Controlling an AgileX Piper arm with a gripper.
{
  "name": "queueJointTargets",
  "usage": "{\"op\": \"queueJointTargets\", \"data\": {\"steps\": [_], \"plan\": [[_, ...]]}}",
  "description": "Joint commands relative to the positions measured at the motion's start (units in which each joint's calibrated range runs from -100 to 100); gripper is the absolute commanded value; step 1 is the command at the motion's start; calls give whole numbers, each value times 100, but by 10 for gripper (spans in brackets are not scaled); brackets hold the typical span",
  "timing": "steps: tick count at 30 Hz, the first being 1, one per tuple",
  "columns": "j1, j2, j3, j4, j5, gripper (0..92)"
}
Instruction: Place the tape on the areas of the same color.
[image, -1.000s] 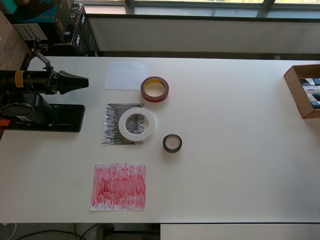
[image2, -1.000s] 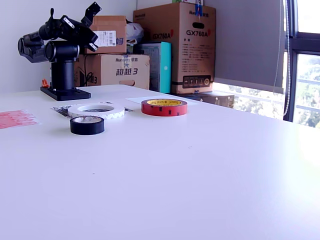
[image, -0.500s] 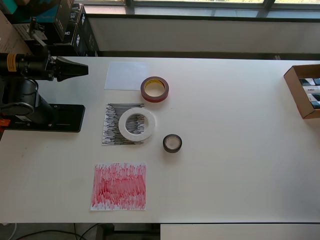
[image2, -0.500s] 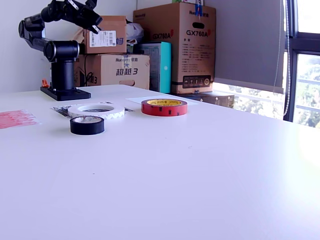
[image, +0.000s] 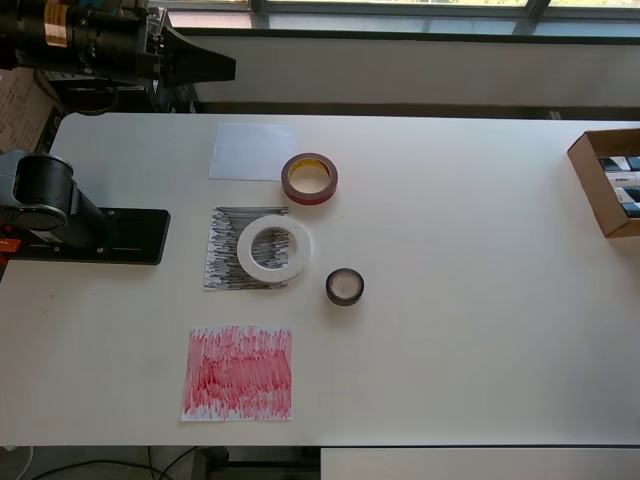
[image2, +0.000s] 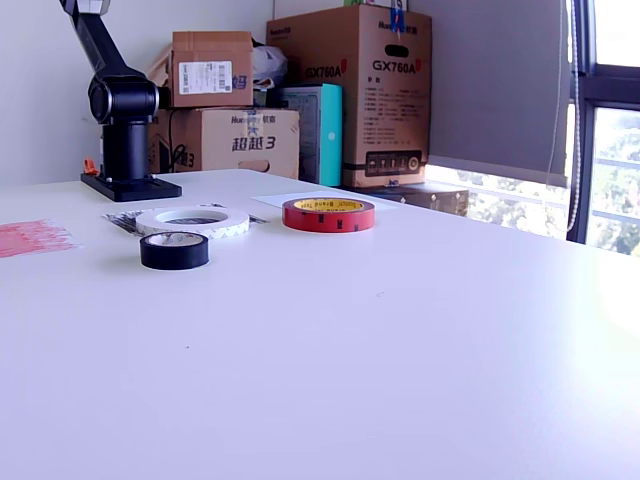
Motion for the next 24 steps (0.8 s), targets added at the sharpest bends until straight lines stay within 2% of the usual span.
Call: {"op": "queueJointTargets", "data": {"steps": [1,4,7,12,16,24], "plan": [[24,1436,-812,1,857,5],[0,1708,-812,61,988,5],[-24,1932,-884,519,1037,5],[-8,2269,-1393,2114,1094,5],[-16,2652,-2020,3345,1569,5],[16,3504,-2820,5101,1978,5]]}}
